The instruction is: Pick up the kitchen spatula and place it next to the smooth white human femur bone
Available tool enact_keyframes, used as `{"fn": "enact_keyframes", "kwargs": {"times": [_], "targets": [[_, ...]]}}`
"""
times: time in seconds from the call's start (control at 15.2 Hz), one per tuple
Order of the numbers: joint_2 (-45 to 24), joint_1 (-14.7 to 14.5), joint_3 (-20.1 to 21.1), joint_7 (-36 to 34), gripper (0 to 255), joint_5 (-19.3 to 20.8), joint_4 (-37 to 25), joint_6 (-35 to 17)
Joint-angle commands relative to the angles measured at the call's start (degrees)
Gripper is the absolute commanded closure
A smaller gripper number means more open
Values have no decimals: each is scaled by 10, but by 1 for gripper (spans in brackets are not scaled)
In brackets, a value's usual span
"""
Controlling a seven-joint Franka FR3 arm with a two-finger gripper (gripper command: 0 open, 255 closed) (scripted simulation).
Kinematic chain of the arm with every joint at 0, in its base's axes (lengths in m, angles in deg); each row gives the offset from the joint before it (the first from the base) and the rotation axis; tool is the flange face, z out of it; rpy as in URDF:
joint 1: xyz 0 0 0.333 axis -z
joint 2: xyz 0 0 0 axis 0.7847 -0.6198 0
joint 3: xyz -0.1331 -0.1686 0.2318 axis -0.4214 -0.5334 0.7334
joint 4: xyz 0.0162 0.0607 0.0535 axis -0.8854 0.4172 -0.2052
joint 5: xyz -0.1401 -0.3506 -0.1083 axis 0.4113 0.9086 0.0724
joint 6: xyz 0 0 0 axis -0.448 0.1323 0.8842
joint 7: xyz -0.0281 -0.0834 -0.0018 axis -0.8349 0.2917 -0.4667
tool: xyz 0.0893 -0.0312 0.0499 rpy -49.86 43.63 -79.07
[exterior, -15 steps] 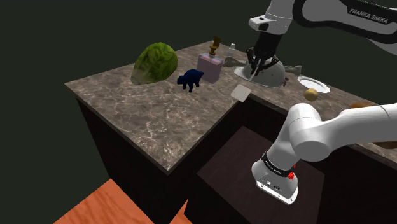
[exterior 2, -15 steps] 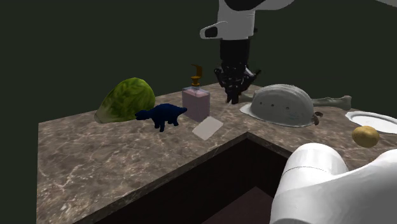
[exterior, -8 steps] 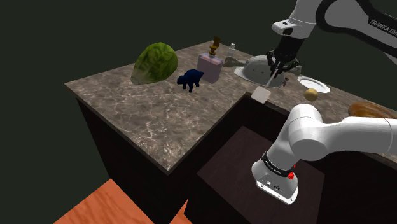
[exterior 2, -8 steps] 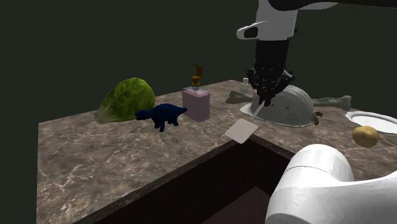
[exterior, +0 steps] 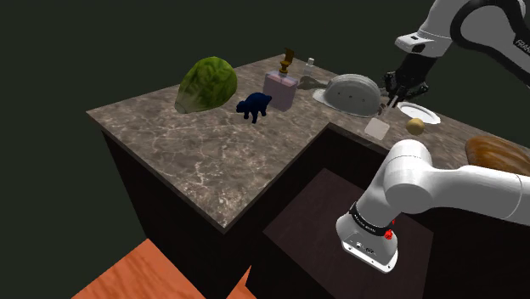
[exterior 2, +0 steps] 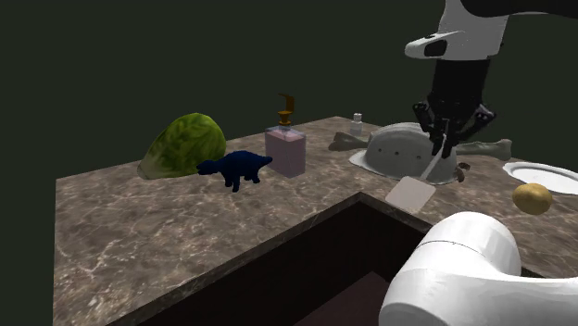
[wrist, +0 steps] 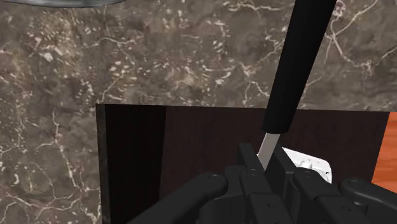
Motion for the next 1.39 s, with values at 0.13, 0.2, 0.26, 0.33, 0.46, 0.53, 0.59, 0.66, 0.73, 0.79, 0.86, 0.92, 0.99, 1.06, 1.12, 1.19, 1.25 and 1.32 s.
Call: {"fn": "enact_keyframes", "kwargs": {"times": [0.13, 0.2, 0.26, 0.33, 0.46, 0.53, 0.59, 0.66, 0.73, 0.79, 0.86, 0.92, 0.99, 1.06, 1.12, 1.19, 1.25, 1.32], "targets": [[38, 22, -31, 60, 255, 49, -20, 39], [44, 27, -39, 75, 255, 62, -27, 46], [51, 30, -47, 90, 255, 75, -34, 54], [56, 33, -55, 105, 255, 87, -42, 61], [66, 39, -71, 136, 255, 114, -59, 75], [70, 41, -79, 151, 255, 127, -69, 81], [74, 43, -87, 167, 255, 140, -79, 87], [77, 44, -95, 182, 255, 153, -89, 92], [79, 45, -102, 198, 255, 166, -100, 97], [82, 46, -110, 214, 255, 180, -112, 102], [83, 46, -117, 230, 255, 193, -124, 106], [84, 46, -125, 246, 255, 206, -136, 110], [85, 46, -132, 262, 255, 219, -149, 114], [85, 45, -139, 278, 255, 232, -163, 117], [85, 44, -146, 294, 255, 245, -177, 119], [85, 42, -153, 311, 255, 258, -191, 122], [84, 42, -157, 318, 255, 263, -197, 123], [90, 44, -160, 317, 255, 266, -189, 120]]}}
